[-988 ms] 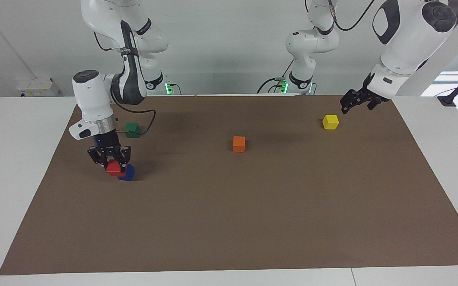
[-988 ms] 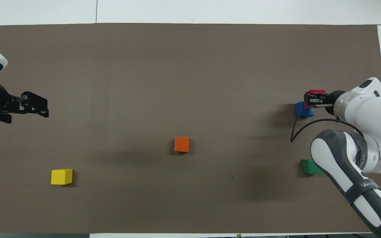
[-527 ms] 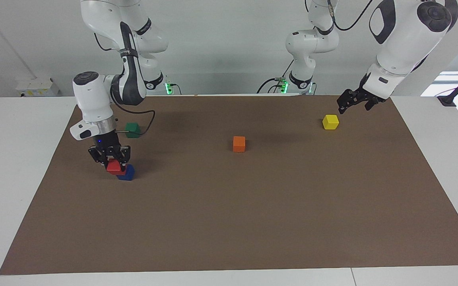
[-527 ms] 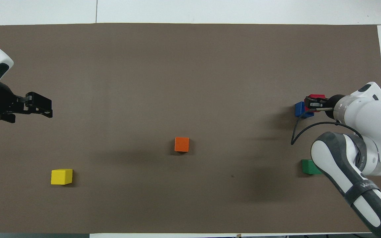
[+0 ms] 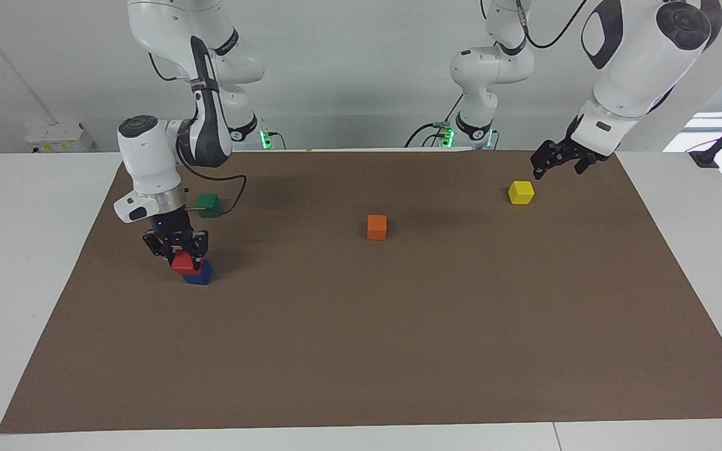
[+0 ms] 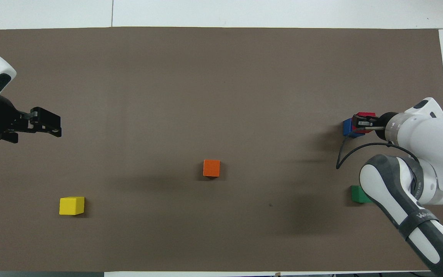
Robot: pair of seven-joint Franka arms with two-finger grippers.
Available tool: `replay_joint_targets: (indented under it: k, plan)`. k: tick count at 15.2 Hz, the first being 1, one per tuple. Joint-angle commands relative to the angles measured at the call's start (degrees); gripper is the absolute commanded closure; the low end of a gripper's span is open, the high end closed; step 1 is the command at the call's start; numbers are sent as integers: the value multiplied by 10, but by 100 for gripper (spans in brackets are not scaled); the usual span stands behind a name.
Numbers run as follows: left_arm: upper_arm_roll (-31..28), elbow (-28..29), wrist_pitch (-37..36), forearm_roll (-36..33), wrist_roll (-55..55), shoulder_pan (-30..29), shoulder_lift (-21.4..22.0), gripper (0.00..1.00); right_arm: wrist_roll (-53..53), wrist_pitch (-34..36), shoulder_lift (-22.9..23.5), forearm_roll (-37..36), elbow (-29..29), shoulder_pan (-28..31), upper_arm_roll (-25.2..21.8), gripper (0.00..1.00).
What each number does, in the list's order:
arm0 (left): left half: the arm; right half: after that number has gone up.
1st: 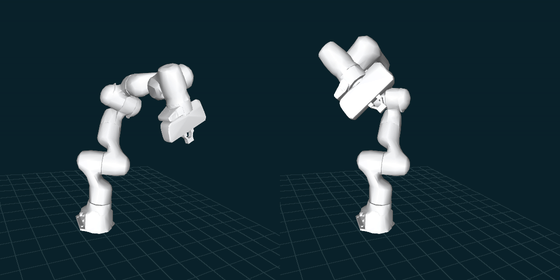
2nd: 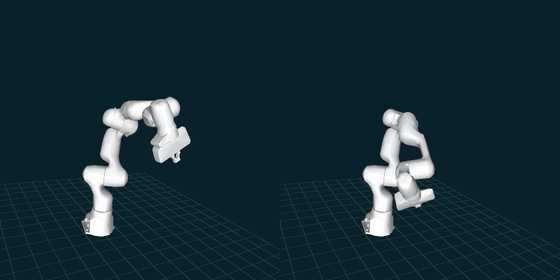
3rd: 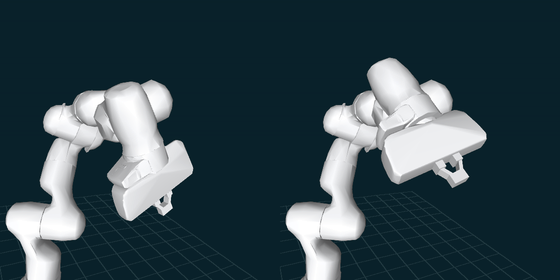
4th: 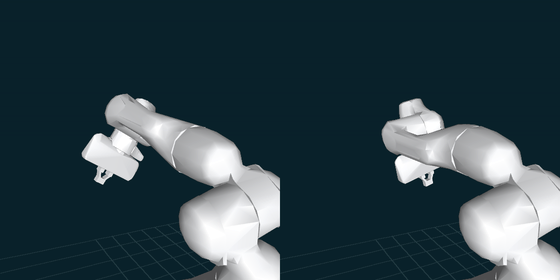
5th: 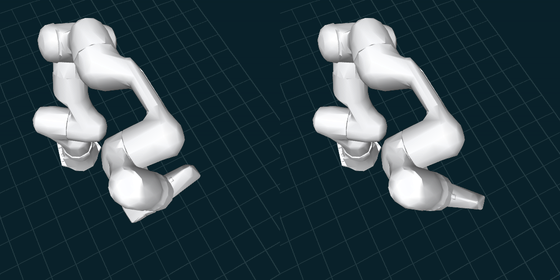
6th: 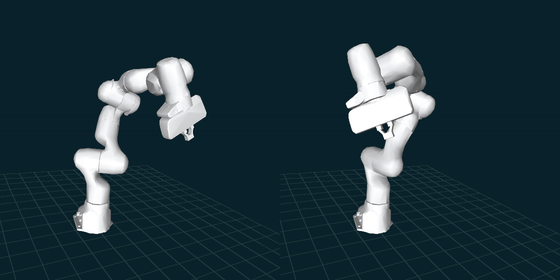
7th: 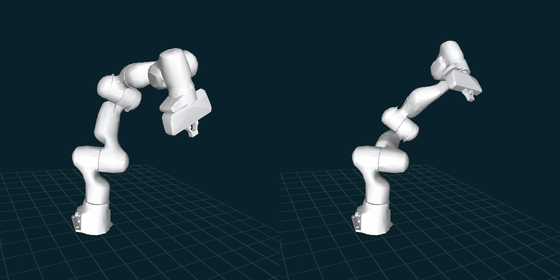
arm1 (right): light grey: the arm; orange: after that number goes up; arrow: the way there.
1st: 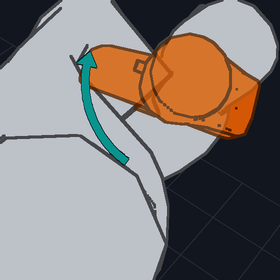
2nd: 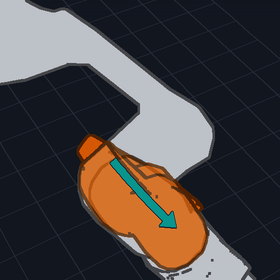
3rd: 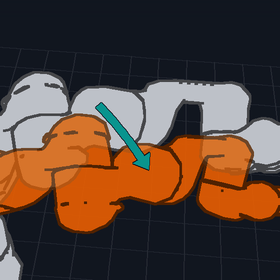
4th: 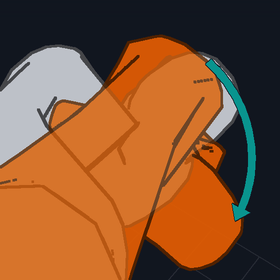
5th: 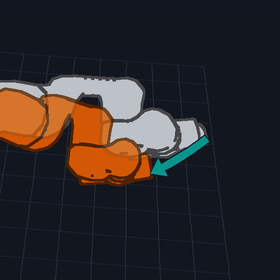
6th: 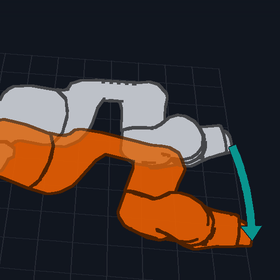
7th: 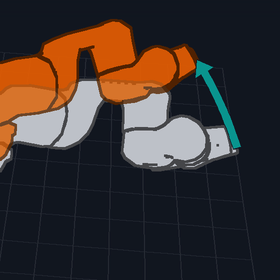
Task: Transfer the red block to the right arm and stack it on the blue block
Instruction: 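Lower the red cube onto the blue cube and open the right gripper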
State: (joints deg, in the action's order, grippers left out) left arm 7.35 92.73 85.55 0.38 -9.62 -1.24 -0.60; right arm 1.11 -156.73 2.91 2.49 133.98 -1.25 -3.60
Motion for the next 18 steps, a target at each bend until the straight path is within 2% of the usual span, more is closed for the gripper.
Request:
replay_joint_targets:
  k: [1,6,12,13,14,16,18]
  plan:
    - [-9,1,1,-5,7,7,5,0,25,9,-5,-14,2,0,2,100]
    - [-11,1,4,29,2,8,5,0,24,9,-5,-14,2,0,2,100]
    - [-12,1,14,30,-2,7,5,0,23,13,-5,-14,1,1,2,100]
    - [-12,2,15,34,-7,7,5,0,23,13,-5,-14,1,1,1,93]
    - [-14,2,18,40,-10,8,6,0,23,13,-5,-14,1,1,2,73]
    - [-15,2,18,40,-10,8,5,0,22,23,-5,-14,-1,2,2,40]
    - [-14,2,18,40,-10,8,5,0,22,37,-5,-14,-8,2,2,21]
